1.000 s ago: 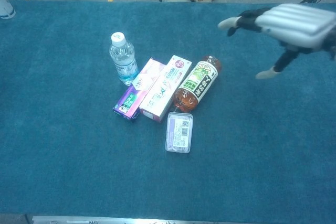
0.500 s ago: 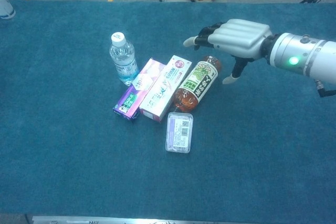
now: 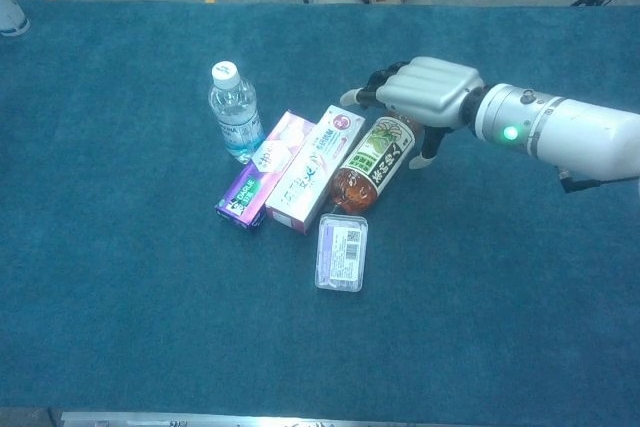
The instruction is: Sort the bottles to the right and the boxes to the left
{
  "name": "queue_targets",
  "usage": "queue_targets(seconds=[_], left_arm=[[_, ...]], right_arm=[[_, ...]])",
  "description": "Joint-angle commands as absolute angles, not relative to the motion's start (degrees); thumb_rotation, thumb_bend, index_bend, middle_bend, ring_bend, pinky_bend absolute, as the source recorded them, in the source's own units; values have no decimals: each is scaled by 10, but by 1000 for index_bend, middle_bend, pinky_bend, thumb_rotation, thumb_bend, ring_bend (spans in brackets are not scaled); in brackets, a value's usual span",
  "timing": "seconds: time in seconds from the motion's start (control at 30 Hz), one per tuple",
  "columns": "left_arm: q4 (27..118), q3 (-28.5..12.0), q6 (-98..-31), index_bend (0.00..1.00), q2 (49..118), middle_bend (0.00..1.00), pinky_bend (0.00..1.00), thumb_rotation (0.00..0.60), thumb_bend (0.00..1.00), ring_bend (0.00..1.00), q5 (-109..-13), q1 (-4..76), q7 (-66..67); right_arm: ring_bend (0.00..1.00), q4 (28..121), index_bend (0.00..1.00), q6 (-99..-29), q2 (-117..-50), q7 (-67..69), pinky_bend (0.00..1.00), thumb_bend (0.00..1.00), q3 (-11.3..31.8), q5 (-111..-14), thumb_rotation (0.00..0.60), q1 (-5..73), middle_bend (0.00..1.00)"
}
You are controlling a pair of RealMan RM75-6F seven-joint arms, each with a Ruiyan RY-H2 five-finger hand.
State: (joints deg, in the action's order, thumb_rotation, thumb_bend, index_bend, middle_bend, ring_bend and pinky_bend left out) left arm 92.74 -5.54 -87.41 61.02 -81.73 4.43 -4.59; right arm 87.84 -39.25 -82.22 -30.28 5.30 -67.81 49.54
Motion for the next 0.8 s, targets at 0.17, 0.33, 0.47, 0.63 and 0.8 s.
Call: queue_targets(seconds=[0.17, 0.33, 0.47, 0.63, 0.8], left_arm=[[922, -55, -866, 126, 610, 153, 196, 600, 237, 103, -820, 47, -57], [923, -53, -866, 126, 605, 154, 196, 600, 237, 103, -831, 48, -74], [920, -50, -868, 126, 603, 155, 196, 600, 237, 103, -841, 48, -84], [915, -45, -870, 126, 604, 159, 196, 600, 237, 103, -854, 48, -96], [914, -44, -870, 126, 603, 160, 196, 600, 237, 103, -856, 48, -99]], right_arm=[[110, 860, 112, -394, -840, -317, 144, 0, 38, -667, 600, 505, 241], [148, 849, 171, -410, -850, -314, 179, 0, 33, -667, 600, 503, 277], [174, 839, 216, -415, -854, -310, 201, 0, 28, -669, 600, 501, 310], [200, 833, 248, -424, -852, -301, 224, 0, 20, -677, 600, 496, 328], [205, 845, 250, -434, -837, -295, 227, 0, 10, -688, 600, 487, 333]])
